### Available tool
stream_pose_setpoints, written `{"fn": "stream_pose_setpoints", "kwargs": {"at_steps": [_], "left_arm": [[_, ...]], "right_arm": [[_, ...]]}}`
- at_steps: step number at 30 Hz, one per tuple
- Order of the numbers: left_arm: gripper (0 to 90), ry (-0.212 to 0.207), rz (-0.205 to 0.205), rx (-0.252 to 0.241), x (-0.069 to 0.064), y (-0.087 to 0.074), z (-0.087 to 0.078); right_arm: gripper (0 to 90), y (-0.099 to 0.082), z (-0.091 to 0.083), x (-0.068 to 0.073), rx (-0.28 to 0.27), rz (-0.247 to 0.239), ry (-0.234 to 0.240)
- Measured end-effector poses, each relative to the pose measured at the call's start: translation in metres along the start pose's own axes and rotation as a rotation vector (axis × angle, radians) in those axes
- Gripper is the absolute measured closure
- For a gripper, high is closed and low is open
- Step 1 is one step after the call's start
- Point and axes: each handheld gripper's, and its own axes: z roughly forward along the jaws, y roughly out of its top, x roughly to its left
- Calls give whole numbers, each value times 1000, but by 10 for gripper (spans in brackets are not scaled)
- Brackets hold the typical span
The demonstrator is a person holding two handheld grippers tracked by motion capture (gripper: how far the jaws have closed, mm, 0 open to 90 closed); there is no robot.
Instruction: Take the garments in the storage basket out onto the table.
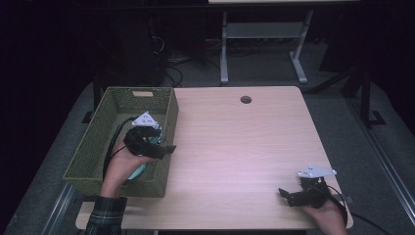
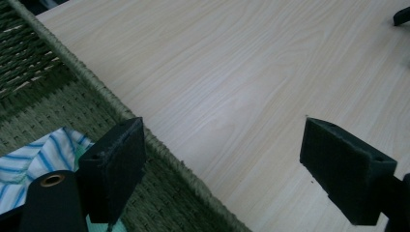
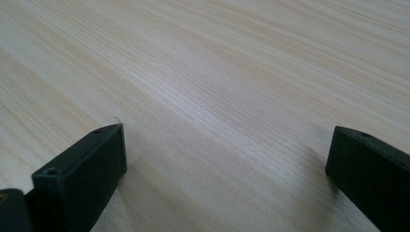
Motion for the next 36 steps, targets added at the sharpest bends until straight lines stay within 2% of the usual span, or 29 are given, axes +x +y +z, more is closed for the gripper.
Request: {"fn": "stream_pose_setpoints", "kwargs": {"at_steps": [8, 15, 25, 32, 36], "left_arm": [[160, 20, -16, -3, 10, -6, -8], [165, 74, -20, 12, 25, -17, -14], [215, 118, -33, 14, 41, -28, -19], [225, 151, -47, 55, 53, -39, -13], [228, 168, -41, 102, 60, -46, -8]], "right_arm": [[3, 0, 0, 0, 2, 3, 1], [3, 0, 0, 0, 0, 1, 0], [3, 0, 0, 0, 1, 1, 0], [3, 0, 0, 0, 1, 1, 0], [3, 0, 0, 0, 1, 1, 0]]}}
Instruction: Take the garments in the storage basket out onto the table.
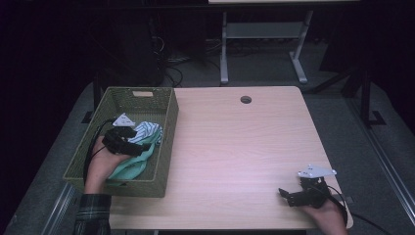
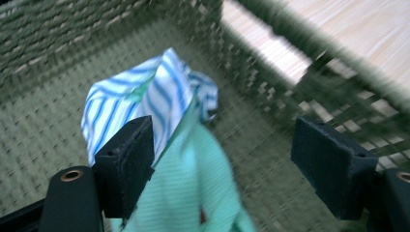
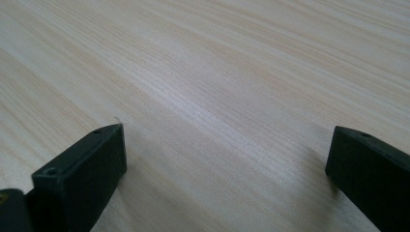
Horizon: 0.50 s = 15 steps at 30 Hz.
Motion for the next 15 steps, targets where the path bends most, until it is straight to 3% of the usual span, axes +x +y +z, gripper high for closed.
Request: {"fn": "stream_pose_setpoints", "kwargs": {"at_steps": [2, 11, 15], "left_arm": [[229, 2, -15, 20, 4, -3, 5], [228, 16, -4, 88, 9, -11, 17], [228, -1, -18, 122, 9, -15, 23]], "right_arm": [[3, 0, 0, 0, 0, 0, 0], [3, 0, 0, 0, 0, 0, 0], [3, 0, 0, 0, 0, 0, 0]]}}
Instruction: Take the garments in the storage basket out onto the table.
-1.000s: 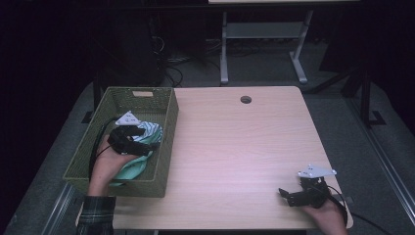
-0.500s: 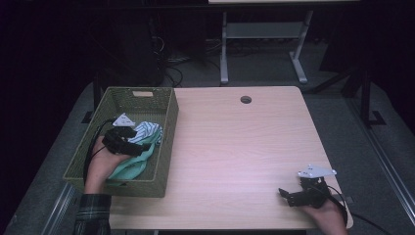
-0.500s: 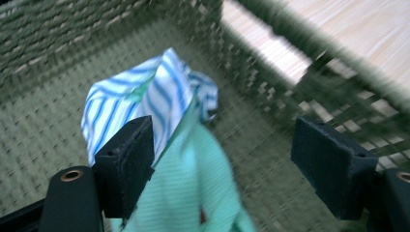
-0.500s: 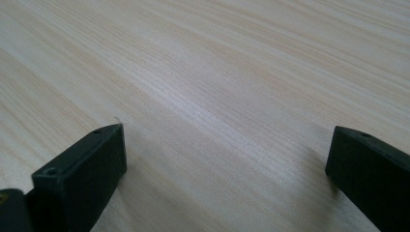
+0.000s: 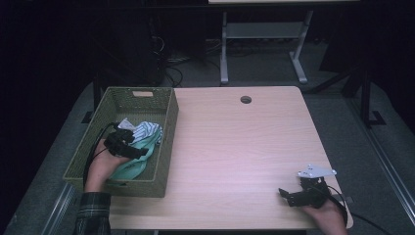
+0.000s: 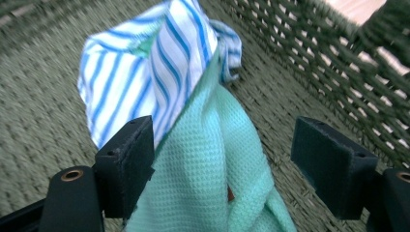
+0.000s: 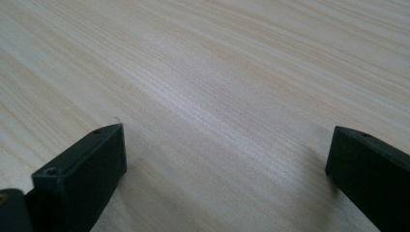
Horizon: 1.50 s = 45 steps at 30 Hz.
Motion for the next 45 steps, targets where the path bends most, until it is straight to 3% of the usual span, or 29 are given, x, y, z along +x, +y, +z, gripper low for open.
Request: {"fn": "stream_pose_setpoints", "kwargs": {"at_steps": [5, 14, 20, 25, 29, 33, 35, 38, 41, 45], "left_arm": [[223, -16, -1, 79, 1, -3, 12], [222, -23, 1, 168, -2, -4, 23], [222, -13, 37, 265, -6, -4, 33], [232, -1, 44, 301, -7, -5, 37], [268, -13, 23, 308, -6, -6, 37], [355, -15, -7, 302, -2, -5, 34], [475, -26, -41, 290, 0, -5, 32], [560, -42, -64, 288, 2, -5, 30], [715, -30, -87, 289, 4, -5, 27], [777, -38, -114, 277, 7, -5, 24]], "right_arm": [[4, 0, 0, 0, -1, 0, 0], [3, 0, 0, 0, 0, 0, 0], [3, 0, 0, 0, -1, 0, 0], [3, 0, 0, 0, -1, 0, 0], [3, 0, 0, 0, 0, 0, 0], [3, 0, 0, 0, 0, 0, 0], [3, 0, 0, 0, -1, 0, 0], [3, 0, 0, 0, -1, 0, 0], [3, 0, 0, 0, -1, 0, 0], [3, 0, 0, 0, -1, 0, 0]]}}
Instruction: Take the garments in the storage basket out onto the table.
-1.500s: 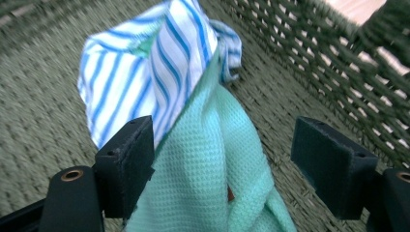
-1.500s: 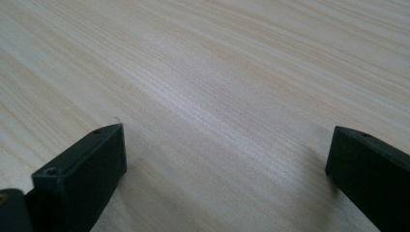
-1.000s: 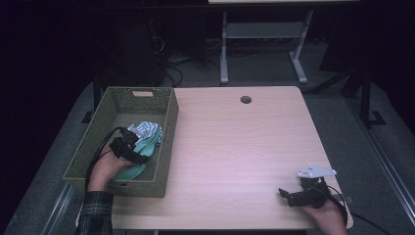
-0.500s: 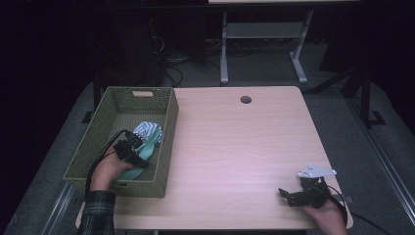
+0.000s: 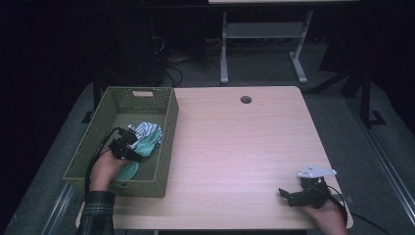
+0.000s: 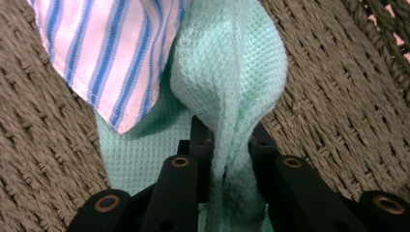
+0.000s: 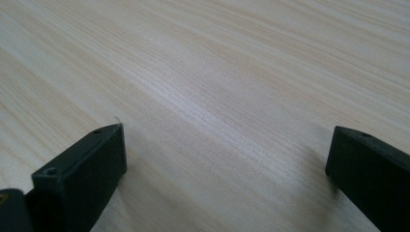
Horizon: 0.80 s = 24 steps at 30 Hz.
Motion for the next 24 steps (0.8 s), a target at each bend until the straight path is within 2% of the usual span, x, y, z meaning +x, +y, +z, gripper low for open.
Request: {"fn": "stream_pose_setpoints", "kwargs": {"at_steps": [3, 16, 24], "left_arm": [[785, -1, -9, -24, 1, 0, -4], [790, -25, -83, -205, 8, -5, -26], [790, -31, -97, -314, 11, -8, -41]], "right_arm": [[3, 0, 0, 0, 0, 1, 0], [3, 0, 0, 0, 0, 1, 0], [3, 0, 0, 0, 1, 0, 0]]}}
